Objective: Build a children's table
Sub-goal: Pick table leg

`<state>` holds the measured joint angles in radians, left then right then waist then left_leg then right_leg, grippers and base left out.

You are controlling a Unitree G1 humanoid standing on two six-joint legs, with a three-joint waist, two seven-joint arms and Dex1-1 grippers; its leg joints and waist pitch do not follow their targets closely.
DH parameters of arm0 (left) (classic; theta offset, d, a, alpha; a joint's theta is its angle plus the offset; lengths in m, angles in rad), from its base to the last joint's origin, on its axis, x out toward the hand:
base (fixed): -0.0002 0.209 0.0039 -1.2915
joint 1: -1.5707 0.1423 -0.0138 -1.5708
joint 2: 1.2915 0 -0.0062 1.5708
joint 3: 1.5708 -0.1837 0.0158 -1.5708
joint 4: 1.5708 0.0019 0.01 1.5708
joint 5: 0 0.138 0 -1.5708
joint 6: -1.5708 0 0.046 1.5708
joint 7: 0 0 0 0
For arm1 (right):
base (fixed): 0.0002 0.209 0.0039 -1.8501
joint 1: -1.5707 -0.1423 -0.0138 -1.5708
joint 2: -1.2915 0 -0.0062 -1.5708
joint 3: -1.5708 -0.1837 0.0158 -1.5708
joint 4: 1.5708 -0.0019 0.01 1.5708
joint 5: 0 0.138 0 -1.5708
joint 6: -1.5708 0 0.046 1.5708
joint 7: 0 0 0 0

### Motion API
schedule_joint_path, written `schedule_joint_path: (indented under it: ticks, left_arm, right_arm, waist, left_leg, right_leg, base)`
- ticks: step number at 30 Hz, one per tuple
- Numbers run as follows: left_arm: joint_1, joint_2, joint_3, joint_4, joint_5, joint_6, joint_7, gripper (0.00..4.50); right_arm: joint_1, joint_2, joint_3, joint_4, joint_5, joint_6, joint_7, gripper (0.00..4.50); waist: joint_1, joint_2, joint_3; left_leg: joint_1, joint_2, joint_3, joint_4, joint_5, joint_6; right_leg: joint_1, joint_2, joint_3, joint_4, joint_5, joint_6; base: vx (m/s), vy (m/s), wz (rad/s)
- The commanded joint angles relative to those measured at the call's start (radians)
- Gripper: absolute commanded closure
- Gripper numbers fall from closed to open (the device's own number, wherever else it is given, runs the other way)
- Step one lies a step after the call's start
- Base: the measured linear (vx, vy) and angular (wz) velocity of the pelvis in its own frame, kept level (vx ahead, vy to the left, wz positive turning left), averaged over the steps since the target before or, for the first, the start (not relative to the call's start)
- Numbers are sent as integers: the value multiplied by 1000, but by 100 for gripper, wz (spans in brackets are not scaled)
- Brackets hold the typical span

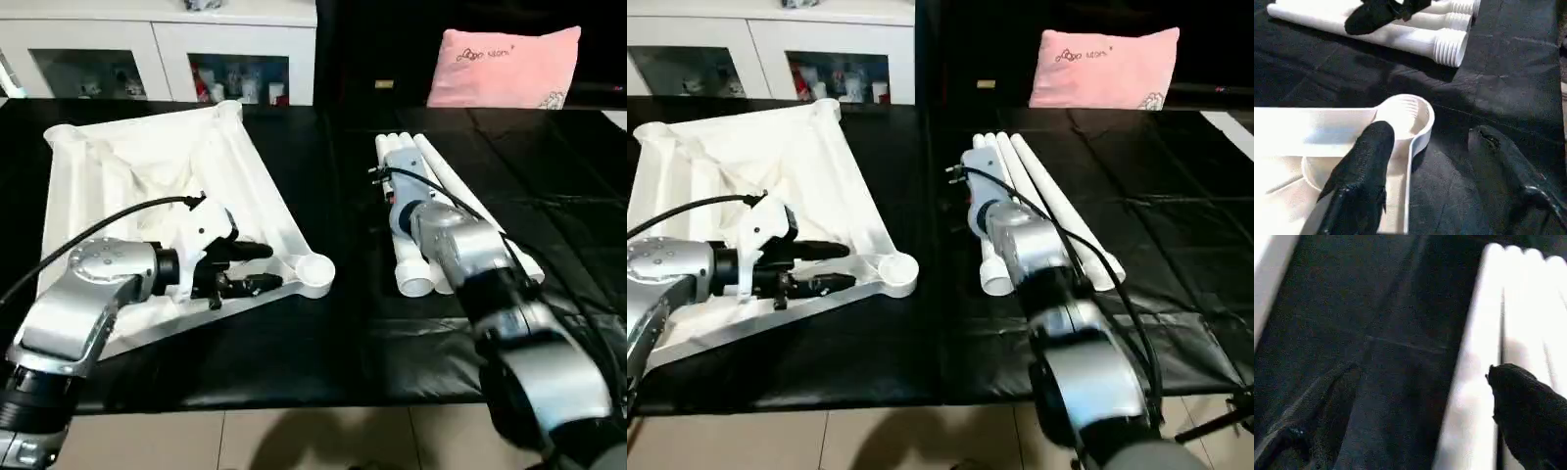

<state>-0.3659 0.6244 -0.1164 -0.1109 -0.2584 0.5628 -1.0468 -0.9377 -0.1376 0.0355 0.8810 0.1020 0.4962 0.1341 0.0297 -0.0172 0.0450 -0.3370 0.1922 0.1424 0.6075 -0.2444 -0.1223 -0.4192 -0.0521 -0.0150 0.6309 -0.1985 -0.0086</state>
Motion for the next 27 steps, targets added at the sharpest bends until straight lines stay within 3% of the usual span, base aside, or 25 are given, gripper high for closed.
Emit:
schedule_joint_path:
  ticks: [1, 12, 22, 23, 25, 26, 27]
  left_arm:
    - [3, 4, -9, -29, -3, 15, 12, 133]
    - [1, 12, -26, -29, 1, 32, 19, 133]
    - [18, 19, -34, -44, -2, 36, 17, 133]
    - [21, 20, -34, -48, -3, 37, 18, 130]
    - [24, 21, -34, -54, -4, 39, 19, 130]
    - [28, 22, -35, -57, -4, 38, 20, 130]
    - [28, 22, -35, -57, -4, 38, 20, 130]
  right_arm:
    - [-27, 1, -25, 57, -13, -27, -30, 0]
    - [-61, 4, -53, 197, -13, -58, -48, 0]
    - [-57, 21, -98, 274, 17, -28, -13, 0]
    - [-56, 23, -101, 281, 18, -24, -8, 29]
    - [-55, 25, -105, 289, 19, -19, -5, 36]
    - [-54, 28, -114, 300, 18, -20, 2, 41]
    - [-54, 28, -114, 300, 18, -20, 2, 55]
  waist:
    - [-2, 10, -62]
    - [-1, 12, -65]
    - [-3, 10, -65]
    - [-1, 10, -64]
    - [-1, 10, -64]
    - [0, 4, -64]
    - [0, 4, -64]
  left_leg:
    - [-12, 2, 24, -64, 56, 2]
    - [-12, 2, 25, -60, 70, 22]
    - [-13, 4, 25, -61, 45, 35]
    - [-12, 5, 25, -61, 41, 34]
    - [-11, 5, 26, -62, 40, 34]
    - [-13, 6, 25, -62, 39, 34]
    - [-13, 6, 25, -62, 39, 34]
  right_leg:
    - [77, -43, 30, -41, 135, -272]
    - [77, -43, 28, -37, 153, -282]
    - [76, -46, 27, -38, 128, -295]
    - [75, -46, 28, -39, 120, -293]
    - [74, -46, 28, -39, 116, -292]
    - [77, -47, 28, -38, 109, -289]
    - [77, -47, 28, -38, 109, -289]
  base:
    - [0, 0, 0]
    - [0, 0, 0]
    - [0, 0, 0]
    - [0, 0, 0]
    - [0, 0, 0]
    - [0, 0, 0]
    - [0, 0, 0]
